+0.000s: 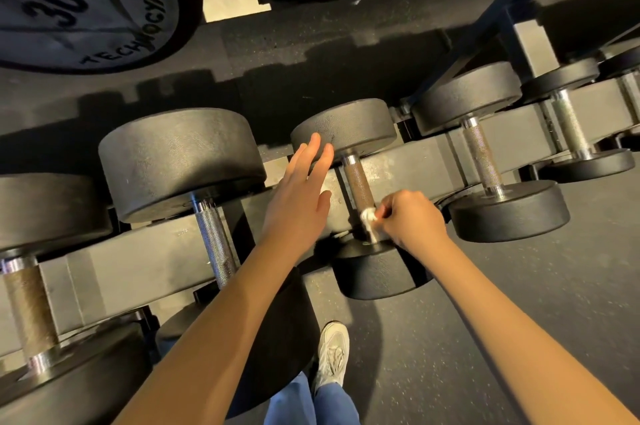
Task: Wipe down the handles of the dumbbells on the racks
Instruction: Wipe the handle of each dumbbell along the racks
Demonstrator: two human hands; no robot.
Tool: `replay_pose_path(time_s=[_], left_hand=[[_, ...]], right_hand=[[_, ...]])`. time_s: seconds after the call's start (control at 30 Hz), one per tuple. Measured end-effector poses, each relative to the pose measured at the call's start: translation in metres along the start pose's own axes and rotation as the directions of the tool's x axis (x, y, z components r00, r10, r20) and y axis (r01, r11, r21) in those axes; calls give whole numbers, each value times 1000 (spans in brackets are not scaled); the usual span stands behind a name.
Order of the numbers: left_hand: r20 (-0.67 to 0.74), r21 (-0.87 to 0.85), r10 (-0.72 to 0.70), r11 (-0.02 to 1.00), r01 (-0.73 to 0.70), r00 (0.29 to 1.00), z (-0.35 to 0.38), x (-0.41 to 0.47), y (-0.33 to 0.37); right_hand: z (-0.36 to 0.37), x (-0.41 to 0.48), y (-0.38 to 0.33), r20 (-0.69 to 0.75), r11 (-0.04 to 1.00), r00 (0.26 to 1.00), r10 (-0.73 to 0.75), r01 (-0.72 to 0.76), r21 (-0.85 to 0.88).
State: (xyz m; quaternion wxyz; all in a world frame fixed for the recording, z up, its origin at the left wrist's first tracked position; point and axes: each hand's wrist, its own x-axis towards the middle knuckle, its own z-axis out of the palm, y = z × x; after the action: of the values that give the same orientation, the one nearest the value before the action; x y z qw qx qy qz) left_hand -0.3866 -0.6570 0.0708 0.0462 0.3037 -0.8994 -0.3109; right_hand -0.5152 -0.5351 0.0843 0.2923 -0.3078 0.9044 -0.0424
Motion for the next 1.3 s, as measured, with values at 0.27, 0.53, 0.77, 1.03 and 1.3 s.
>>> replay_pose_path(time_s=[0.27, 0.53, 0.77, 1.03, 1.3], left_hand=[[84, -241, -105, 963, 123, 991, 23, -38, 12], [140, -609, -211, 752, 252, 967, 31, -13, 27], [-19, -555, -411, 762, 332, 911, 38, 24, 25], [14, -492, -440, 779, 389, 898, 62, 18, 31], [16, -620, -517, 666, 414, 856, 54, 22, 29]], right_hand=[[12, -5, 11, -126, 917, 990, -63, 107, 385], [1, -4, 9, 16, 736, 988, -154, 104, 669], [25, -23, 31, -243, 902, 969, -50, 148, 405], [32, -22, 31, -288, 916, 956, -47, 156, 369], [33, -24, 31, -325, 885, 946, -19, 167, 435]])
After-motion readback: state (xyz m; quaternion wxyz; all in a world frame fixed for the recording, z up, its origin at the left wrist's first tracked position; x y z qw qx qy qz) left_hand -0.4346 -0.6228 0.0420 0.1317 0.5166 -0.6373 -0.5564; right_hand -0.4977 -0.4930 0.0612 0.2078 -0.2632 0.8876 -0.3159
